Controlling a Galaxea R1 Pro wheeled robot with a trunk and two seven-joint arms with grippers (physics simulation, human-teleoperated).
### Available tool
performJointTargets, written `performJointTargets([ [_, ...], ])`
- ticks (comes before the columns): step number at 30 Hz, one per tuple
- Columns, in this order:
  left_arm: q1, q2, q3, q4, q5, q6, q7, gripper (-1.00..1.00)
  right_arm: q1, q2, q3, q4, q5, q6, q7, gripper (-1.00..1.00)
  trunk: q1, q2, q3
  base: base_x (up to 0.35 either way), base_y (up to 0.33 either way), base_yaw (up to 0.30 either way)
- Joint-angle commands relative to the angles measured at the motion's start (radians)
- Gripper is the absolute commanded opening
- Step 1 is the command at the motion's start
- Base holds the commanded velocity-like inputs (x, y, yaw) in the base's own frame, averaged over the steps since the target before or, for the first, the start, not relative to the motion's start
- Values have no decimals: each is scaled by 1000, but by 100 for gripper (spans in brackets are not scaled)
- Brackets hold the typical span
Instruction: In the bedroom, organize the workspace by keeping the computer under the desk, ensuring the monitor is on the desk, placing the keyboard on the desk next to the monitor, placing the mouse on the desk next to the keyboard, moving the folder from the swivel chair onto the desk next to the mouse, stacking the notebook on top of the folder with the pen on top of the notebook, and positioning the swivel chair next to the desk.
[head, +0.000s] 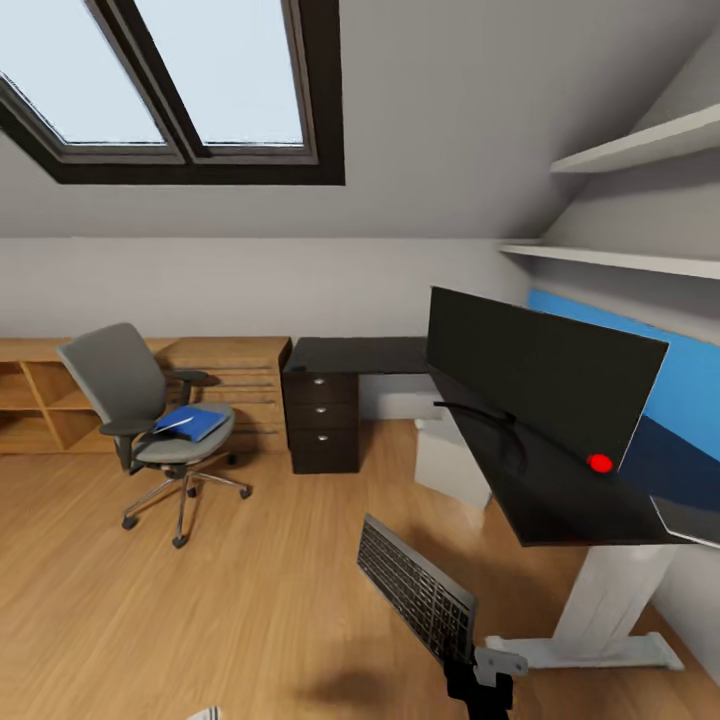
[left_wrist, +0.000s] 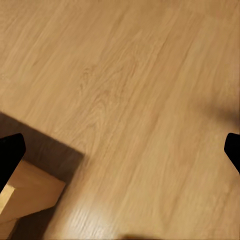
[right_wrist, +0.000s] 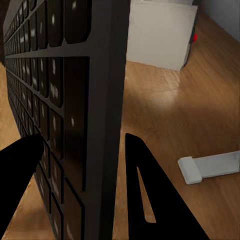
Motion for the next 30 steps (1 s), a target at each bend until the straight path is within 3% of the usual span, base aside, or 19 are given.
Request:
performJointTargets([
  [1,-1,1,-5,0,7,-1,7,100,-1,0,6,0,-5,-3,-8,-100,-3,7,2,332,127,261],
  [8,-1,1,-7,21,7,-2,7,100,-1,-2,5,0,-7,-2,-10,-100,-30,56,20,332,127,147],
  [30,-1,-2,-11,29,6,-9,7,100,-1,-2,4,4,-7,-3,-11,-100,-114,210,89,332,112,4],
])
